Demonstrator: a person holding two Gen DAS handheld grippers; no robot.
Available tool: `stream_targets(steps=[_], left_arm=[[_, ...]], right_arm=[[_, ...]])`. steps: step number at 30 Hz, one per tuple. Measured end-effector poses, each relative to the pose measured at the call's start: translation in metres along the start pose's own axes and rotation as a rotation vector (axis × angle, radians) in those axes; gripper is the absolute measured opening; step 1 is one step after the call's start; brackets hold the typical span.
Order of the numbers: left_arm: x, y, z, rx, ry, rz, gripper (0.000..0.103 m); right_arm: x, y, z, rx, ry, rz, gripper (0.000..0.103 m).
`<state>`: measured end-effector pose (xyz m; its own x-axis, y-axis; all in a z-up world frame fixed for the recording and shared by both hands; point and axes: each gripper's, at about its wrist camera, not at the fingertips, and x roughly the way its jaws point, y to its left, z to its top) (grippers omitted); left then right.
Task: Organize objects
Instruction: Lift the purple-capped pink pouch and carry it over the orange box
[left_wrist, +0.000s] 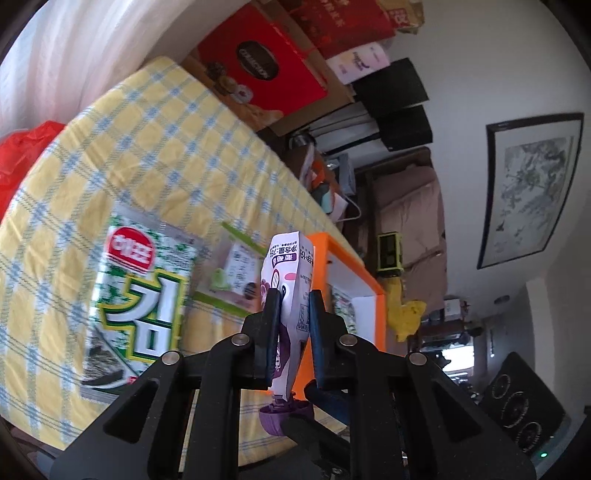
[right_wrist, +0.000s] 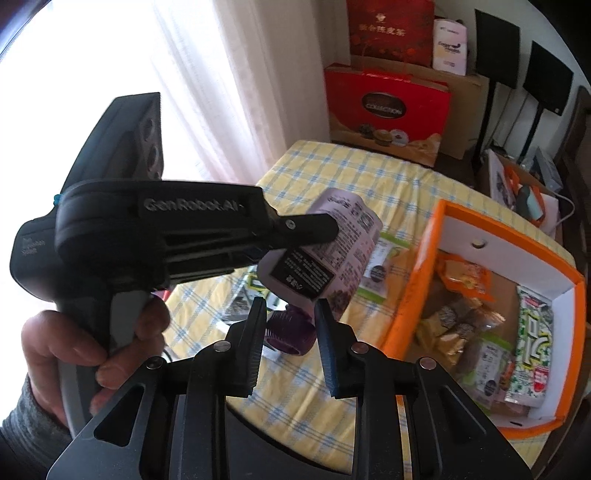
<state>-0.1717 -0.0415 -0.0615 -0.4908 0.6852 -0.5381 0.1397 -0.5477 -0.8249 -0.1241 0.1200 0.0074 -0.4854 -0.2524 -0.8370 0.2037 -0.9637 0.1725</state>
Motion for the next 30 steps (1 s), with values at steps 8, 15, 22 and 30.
stream_targets(steps=[8,15,22,30], left_arm=[[0.021,-0.033,-0.008,0.038,0.035,-0.026,0.014],[0.047,-0.058,-0.019,0.059,0.074,-0.029,0.014],[0.077,-0.08,-0.031,0.095,0.116,-0.012,0.014],[0.112,-0.097,-0.044,0.128,0.157,0.013,0.014]], right_arm=[[-0.027,-0.027,-0.007,0.035,-0.036,-0.034,0.026],[-0.044,-0.055,-0.016,0.073,-0.051,-0.062,0.025],[-0.054,-0.093,-0.03,0.139,-0.059,-0.073,0.025],[-0.058,-0.134,-0.048,0.215,-0.061,-0.095,0.025]])
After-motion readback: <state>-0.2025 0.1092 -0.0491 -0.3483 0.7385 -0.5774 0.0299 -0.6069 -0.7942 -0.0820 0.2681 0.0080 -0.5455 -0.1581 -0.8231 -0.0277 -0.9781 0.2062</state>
